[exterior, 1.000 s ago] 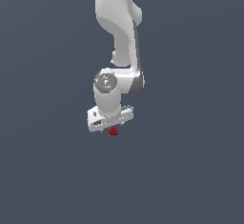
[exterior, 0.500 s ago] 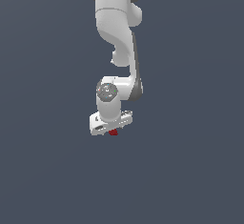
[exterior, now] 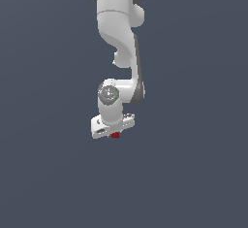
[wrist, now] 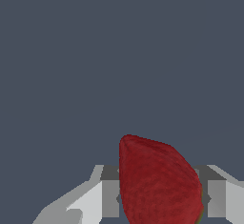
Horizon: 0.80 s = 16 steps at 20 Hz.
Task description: Pick up the object and move it to a goal position.
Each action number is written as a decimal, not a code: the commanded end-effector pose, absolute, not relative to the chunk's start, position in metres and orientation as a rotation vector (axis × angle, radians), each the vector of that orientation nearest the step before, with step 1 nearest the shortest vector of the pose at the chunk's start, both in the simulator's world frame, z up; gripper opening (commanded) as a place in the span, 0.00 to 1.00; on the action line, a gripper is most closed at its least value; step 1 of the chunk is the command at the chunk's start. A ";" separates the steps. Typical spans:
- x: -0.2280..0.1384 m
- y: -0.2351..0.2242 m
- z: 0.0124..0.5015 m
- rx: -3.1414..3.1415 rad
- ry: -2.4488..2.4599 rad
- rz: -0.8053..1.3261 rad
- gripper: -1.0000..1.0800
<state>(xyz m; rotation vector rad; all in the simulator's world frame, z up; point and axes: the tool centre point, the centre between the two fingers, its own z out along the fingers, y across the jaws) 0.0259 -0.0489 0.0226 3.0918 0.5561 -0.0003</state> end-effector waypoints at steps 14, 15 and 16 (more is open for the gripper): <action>0.012 -0.034 0.025 3.092 0.557 0.000 0.00; 0.009 -0.031 0.026 3.092 0.557 0.000 0.00; 0.006 -0.027 0.027 3.092 0.557 0.000 0.00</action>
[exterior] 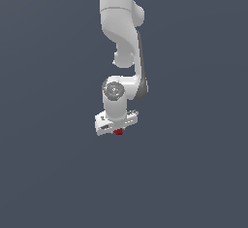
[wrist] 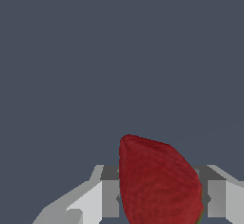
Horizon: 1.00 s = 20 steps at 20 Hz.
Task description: Pick up the object and move it to a goal position.
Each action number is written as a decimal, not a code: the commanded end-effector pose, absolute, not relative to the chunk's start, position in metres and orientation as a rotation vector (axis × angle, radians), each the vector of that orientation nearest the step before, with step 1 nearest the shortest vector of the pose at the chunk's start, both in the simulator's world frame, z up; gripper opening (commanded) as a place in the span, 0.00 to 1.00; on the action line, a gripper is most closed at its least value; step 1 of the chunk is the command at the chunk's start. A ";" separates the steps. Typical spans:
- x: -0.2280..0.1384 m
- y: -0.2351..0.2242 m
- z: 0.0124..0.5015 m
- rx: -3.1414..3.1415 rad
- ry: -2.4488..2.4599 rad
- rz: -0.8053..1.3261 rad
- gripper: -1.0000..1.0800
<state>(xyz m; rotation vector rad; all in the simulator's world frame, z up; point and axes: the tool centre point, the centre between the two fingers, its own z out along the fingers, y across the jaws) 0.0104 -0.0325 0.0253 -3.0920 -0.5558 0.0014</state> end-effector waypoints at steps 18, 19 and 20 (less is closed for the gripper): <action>-0.102 0.093 0.049 -3.092 -0.558 0.000 0.00; -0.108 0.099 0.050 -3.092 -0.558 0.000 0.00; -0.113 0.106 0.052 -3.092 -0.558 0.000 0.00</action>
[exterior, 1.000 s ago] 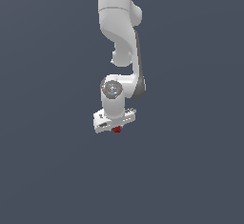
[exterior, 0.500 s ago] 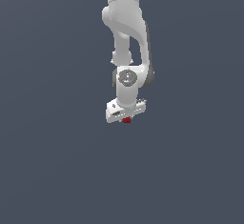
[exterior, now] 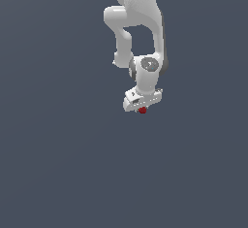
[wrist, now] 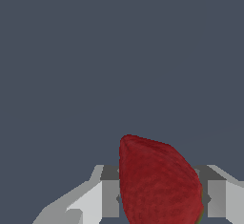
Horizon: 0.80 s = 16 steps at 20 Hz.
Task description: Pick up the object and move it to a goal position.
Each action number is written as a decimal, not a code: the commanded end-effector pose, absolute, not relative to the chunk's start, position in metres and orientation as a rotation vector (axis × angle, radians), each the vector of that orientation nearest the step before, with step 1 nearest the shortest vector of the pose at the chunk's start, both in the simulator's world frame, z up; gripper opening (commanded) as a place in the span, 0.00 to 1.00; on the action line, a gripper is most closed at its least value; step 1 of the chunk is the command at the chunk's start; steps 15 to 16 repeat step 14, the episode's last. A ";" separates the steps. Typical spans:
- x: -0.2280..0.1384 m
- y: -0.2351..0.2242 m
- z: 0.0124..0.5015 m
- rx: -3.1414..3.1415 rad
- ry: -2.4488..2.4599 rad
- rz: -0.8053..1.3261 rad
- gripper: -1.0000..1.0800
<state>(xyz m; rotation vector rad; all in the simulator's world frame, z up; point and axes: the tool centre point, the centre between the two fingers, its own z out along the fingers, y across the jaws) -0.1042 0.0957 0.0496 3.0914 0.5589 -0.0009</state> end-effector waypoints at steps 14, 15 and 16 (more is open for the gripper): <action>-0.150 0.153 0.060 3.091 0.558 0.000 0.00; -0.150 0.153 0.060 3.091 0.558 0.000 0.00; -0.150 0.153 0.060 3.091 0.558 0.000 0.00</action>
